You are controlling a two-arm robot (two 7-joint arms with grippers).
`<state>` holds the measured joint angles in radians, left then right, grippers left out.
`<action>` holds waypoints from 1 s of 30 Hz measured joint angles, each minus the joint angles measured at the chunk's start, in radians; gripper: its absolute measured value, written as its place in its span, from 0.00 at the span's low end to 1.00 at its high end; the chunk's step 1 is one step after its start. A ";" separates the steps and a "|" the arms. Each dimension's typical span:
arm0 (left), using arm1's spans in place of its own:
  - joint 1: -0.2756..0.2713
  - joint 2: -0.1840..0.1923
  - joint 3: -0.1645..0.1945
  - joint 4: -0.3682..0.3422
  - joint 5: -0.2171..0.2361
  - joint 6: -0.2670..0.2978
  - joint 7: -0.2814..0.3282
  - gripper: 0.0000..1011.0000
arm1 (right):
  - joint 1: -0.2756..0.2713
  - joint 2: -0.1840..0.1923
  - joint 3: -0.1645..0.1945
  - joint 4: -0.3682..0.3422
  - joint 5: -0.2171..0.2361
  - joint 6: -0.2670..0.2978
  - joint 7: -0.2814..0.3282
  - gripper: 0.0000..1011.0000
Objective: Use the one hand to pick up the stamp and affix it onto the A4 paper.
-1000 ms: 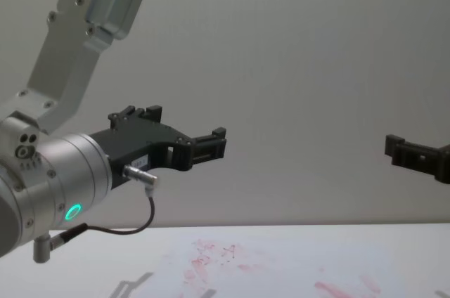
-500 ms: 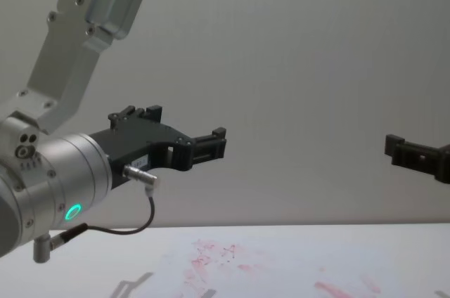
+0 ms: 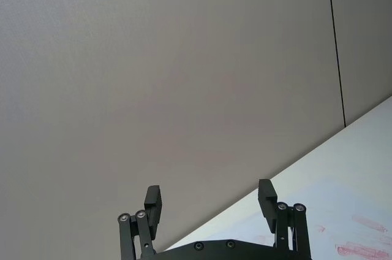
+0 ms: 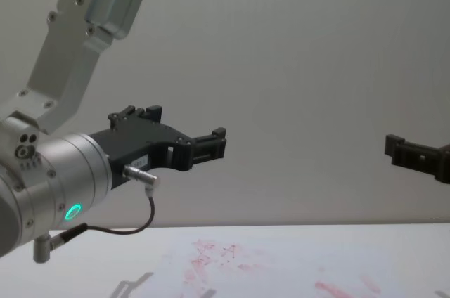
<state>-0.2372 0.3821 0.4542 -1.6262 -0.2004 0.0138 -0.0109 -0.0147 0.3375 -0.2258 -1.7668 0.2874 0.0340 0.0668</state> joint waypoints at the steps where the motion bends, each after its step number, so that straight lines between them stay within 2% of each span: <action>1: 0.000 0.000 0.000 0.000 0.000 0.000 0.000 0.99 | 0.000 0.000 0.000 0.000 0.000 0.000 0.000 0.99; 11: 0.000 0.000 0.000 0.000 0.000 0.000 0.000 0.99 | -0.009 0.009 0.006 -0.003 0.007 0.000 -0.001 0.99; 15: 0.000 0.000 0.000 0.000 0.000 0.000 0.000 0.99 | -0.032 0.031 0.021 -0.015 0.029 0.001 -0.011 0.99; 25: 0.000 0.000 0.000 0.000 0.000 0.000 0.000 0.99 | -0.137 0.120 0.081 -0.062 0.103 0.028 -0.047 0.99; 30: 0.000 0.000 0.000 0.000 0.000 0.000 0.000 0.99 | -0.168 0.148 0.096 -0.076 0.119 0.047 -0.047 0.99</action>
<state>-0.2372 0.3821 0.4542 -1.6262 -0.2004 0.0138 -0.0109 -0.1828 0.4853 -0.1297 -1.8432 0.4068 0.0811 0.0196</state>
